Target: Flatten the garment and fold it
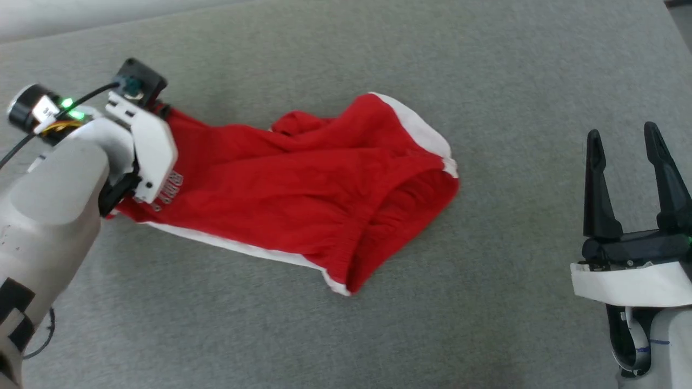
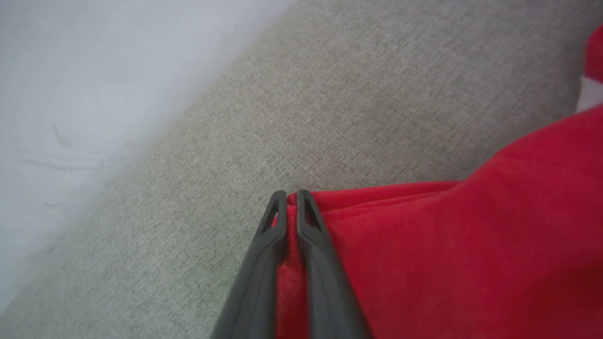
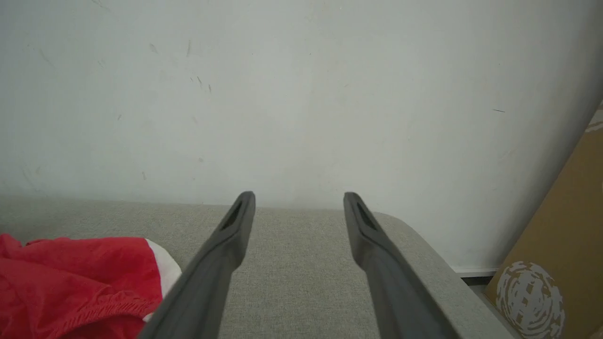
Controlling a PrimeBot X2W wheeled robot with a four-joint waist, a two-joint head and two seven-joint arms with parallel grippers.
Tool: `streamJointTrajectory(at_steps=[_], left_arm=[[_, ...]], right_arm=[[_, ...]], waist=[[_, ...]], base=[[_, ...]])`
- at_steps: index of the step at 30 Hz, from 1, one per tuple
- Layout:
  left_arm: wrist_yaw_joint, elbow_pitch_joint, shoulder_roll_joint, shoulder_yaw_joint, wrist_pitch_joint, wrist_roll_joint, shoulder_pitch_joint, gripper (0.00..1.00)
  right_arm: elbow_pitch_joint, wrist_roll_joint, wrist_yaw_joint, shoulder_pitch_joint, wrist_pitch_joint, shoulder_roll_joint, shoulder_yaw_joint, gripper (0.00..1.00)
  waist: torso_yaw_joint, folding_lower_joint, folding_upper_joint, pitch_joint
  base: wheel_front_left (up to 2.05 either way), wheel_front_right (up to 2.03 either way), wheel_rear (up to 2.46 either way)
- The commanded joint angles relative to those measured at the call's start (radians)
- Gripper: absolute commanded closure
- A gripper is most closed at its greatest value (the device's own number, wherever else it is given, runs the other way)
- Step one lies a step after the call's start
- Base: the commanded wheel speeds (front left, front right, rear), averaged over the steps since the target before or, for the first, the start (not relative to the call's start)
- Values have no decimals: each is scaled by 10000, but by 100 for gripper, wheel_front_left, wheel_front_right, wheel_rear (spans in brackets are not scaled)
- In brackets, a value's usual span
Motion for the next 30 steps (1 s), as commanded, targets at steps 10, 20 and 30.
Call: streamJointTrajectory(at_steps=[10,20,30], left_arm=[[-71,1547,-949,186,-2374,-139,135,0],[2554,-2280,-508,3047,-3239,914,1201,0],[5002,-7373,-616,6970,-3242,3427,6075,0]], right_arm=[[113,-464,-21,-238,-47,-269,-136,0],[945,-337,-21,-1090,-47,-2598,1128,0],[2198,1477,-21,-3276,1342,-5370,4416,0]], waist=[[326,-2,0,-682],[1542,-2,0,-1656],[2483,-2,0,-2019]], base=[[0,0,0],[0,0,0],[0,0,0]])
